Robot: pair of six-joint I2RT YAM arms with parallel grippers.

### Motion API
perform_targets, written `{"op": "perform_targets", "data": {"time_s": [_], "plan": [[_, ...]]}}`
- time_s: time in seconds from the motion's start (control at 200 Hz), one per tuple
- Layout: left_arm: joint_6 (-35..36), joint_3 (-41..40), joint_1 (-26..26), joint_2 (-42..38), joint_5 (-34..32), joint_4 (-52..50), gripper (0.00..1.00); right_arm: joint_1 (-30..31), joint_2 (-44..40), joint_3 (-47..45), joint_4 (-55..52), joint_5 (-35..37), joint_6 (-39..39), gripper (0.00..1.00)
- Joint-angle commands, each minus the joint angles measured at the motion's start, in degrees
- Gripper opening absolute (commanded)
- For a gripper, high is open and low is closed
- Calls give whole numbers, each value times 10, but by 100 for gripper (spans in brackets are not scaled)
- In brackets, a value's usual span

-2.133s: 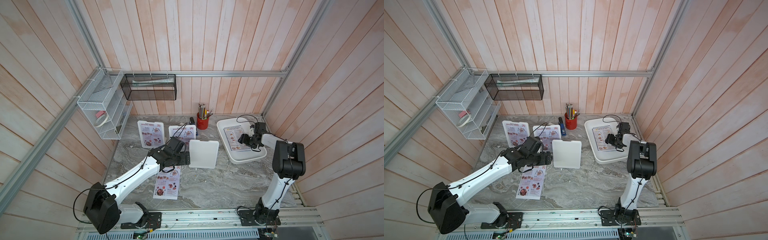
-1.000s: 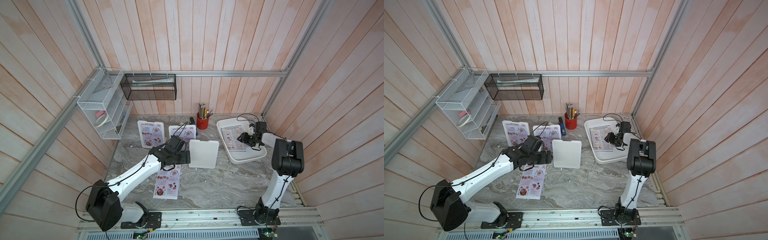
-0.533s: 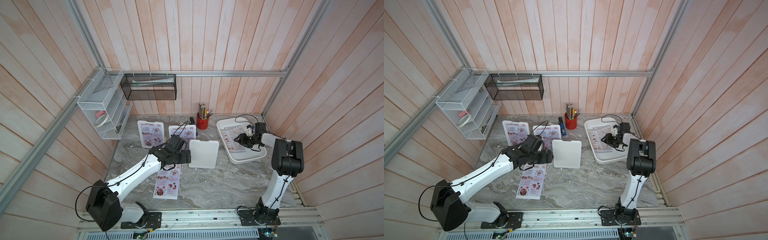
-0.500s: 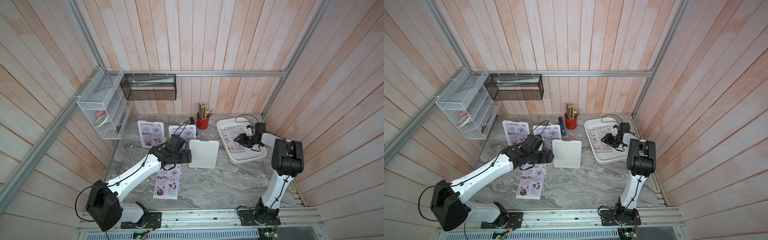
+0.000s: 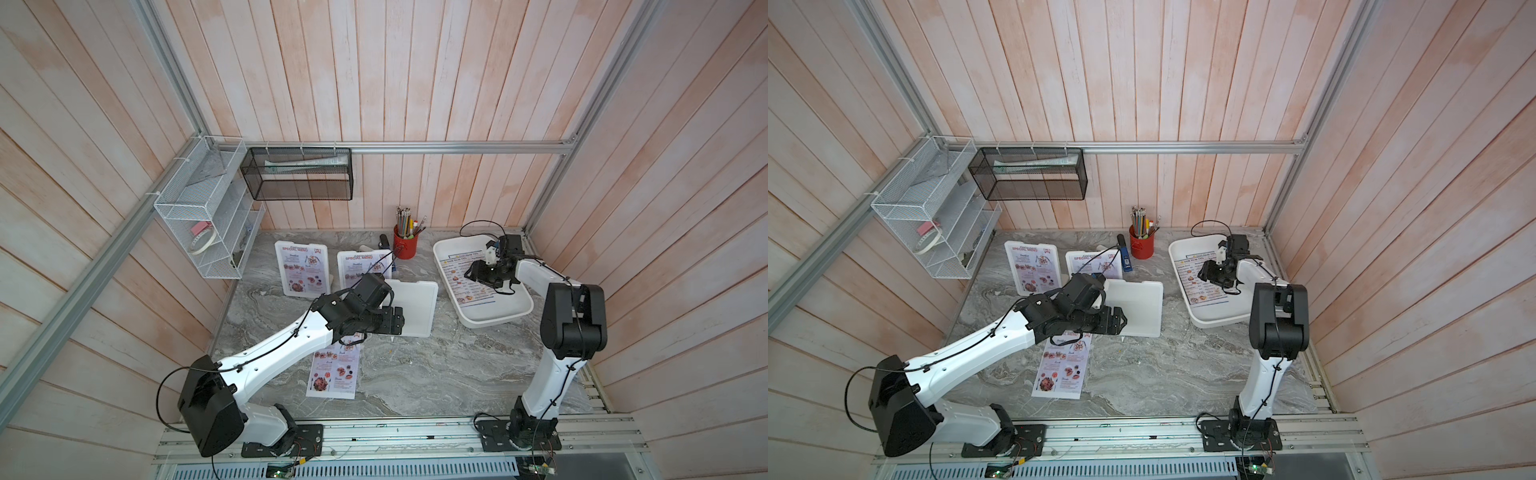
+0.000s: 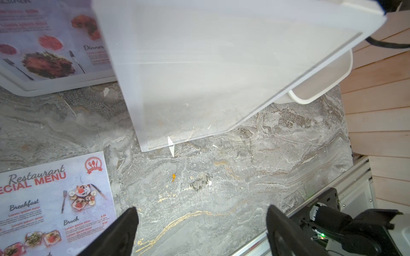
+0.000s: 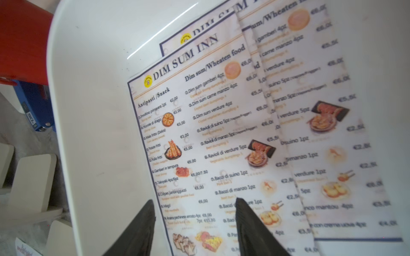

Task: Replace the menus in the menu holders
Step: Move the storage box to the center of the board.

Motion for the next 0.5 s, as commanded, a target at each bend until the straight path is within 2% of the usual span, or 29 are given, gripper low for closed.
{"op": "perform_targets", "data": {"time_s": [0.0,0.16,0.495], "plan": [[-8,-1,-12,5,1,12,92,17,-30,-40,-48,87,37,58],[0,2,-13,-5,-9,4,92,19,-95,-117,-79,139,59,58],[44,19,-10,-1,-25,16,92,35,-186,-223,-178,180,91,59]]}}
